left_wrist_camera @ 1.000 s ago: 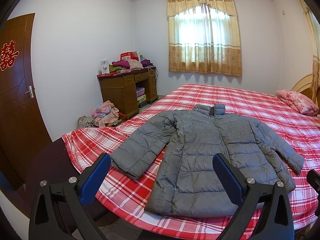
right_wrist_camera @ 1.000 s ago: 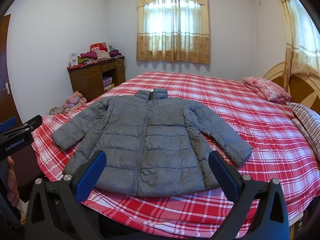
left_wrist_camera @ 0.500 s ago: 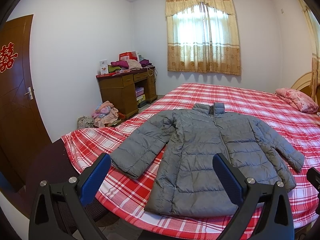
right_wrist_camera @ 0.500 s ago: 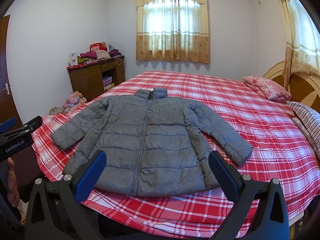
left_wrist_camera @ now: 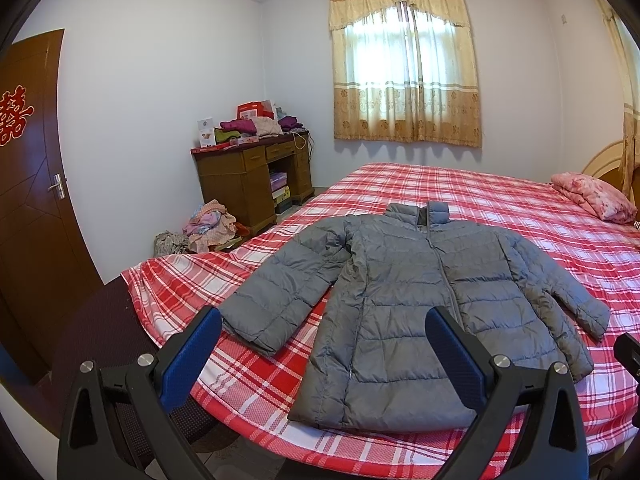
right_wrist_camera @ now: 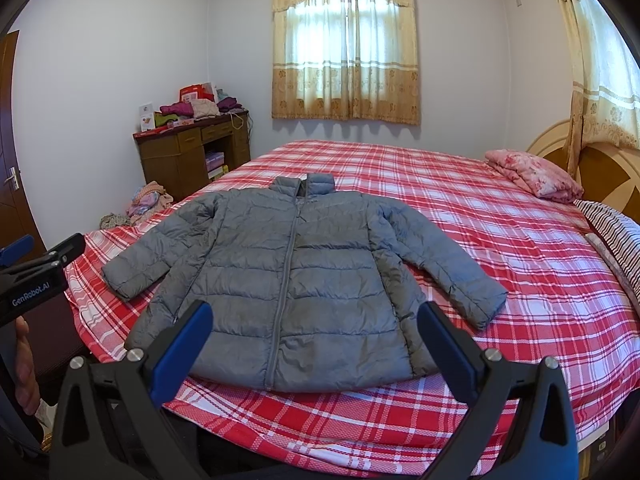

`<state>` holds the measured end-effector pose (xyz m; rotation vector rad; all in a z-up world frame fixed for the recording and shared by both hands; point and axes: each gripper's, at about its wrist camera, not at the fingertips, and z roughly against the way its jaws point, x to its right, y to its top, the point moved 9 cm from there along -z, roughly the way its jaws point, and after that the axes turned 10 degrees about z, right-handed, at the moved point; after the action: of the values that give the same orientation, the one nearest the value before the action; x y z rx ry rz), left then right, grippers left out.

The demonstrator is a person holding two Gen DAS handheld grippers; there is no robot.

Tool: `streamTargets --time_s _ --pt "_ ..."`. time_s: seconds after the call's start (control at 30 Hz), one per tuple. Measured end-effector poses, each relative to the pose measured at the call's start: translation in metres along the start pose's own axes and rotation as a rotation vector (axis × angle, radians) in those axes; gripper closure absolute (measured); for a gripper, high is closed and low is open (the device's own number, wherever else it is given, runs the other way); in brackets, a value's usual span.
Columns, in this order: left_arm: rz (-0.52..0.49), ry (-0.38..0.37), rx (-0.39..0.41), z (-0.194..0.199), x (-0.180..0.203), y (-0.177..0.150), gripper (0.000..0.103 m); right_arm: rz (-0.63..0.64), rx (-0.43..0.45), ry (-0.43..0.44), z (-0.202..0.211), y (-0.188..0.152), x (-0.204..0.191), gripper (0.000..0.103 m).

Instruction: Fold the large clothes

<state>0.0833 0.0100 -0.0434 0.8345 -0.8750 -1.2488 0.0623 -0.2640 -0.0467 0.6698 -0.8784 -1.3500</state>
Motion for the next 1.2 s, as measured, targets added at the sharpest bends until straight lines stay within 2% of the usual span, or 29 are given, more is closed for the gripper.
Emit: streamTargets --time_s 0.2,0.27,0.33,0.43,0.53,0.67,0.73,0.77,0.87,0.93,1.03,1.1,1.13,1.17,1.2 --pt "-0.027 0.0 -0.014 -0.011 0.005 -0.005 0.001 -0.018 -0.02 0.016 -0.013 -0.008 0.004 0.0" --pt "-0.05 0.003 -0.03 -0.025 0.007 -0.009 0.001 -0.06 -0.05 0.035 -0.028 -0.015 0.015 0.0" --pt "-0.078 0.012 -0.052 -0.045 0.012 -0.015 0.001 -0.084 -0.08 0.016 -0.049 -0.023 0.032 0.0" --pt "-0.124 0.016 -0.094 -0.079 0.022 -0.023 0.001 -0.109 -0.146 -0.03 -0.084 -0.04 0.069 0.0" --pt "-0.138 0.017 -0.117 -0.108 0.031 -0.024 0.001 -0.225 -0.189 -0.08 -0.111 -0.061 0.121 0.0" --pt "-0.15 0.01 -0.157 -0.153 0.052 -0.025 0.001 -0.365 -0.246 -0.191 -0.141 -0.096 0.195 0.0" --pt "-0.161 0.024 -0.169 -0.174 0.061 -0.026 0.001 -0.426 -0.281 -0.23 -0.154 -0.111 0.223 0.005" --pt "-0.166 0.025 -0.179 -0.182 0.065 -0.026 0.001 -0.457 -0.297 -0.237 -0.158 -0.115 0.231 0.009" --pt "-0.181 0.045 -0.204 -0.211 0.077 -0.027 0.001 -0.538 -0.33 -0.261 -0.174 -0.13 0.258 0.01" --pt "-0.191 0.054 -0.196 -0.224 0.083 -0.025 0.001 -0.573 -0.342 -0.267 -0.184 -0.135 0.27 0.015" --pt "-0.21 0.071 -0.196 -0.247 0.092 -0.021 0.001 -0.567 -0.359 -0.243 -0.198 -0.138 0.271 0.025" --pt "-0.225 0.082 -0.198 -0.263 0.099 -0.022 0.001 -0.538 -0.377 -0.226 -0.207 -0.14 0.268 0.052" --pt "-0.236 0.092 -0.2 -0.271 0.1 -0.022 0.001 -0.524 -0.362 -0.244 -0.208 -0.138 0.271 0.058" --pt "-0.246 0.098 -0.204 -0.279 0.101 -0.023 0.001 -0.505 -0.354 -0.252 -0.21 -0.136 0.276 0.073" --pt "-0.254 0.102 -0.208 -0.286 0.102 -0.023 0.001 -0.498 -0.351 -0.256 -0.211 -0.136 0.28 0.081"
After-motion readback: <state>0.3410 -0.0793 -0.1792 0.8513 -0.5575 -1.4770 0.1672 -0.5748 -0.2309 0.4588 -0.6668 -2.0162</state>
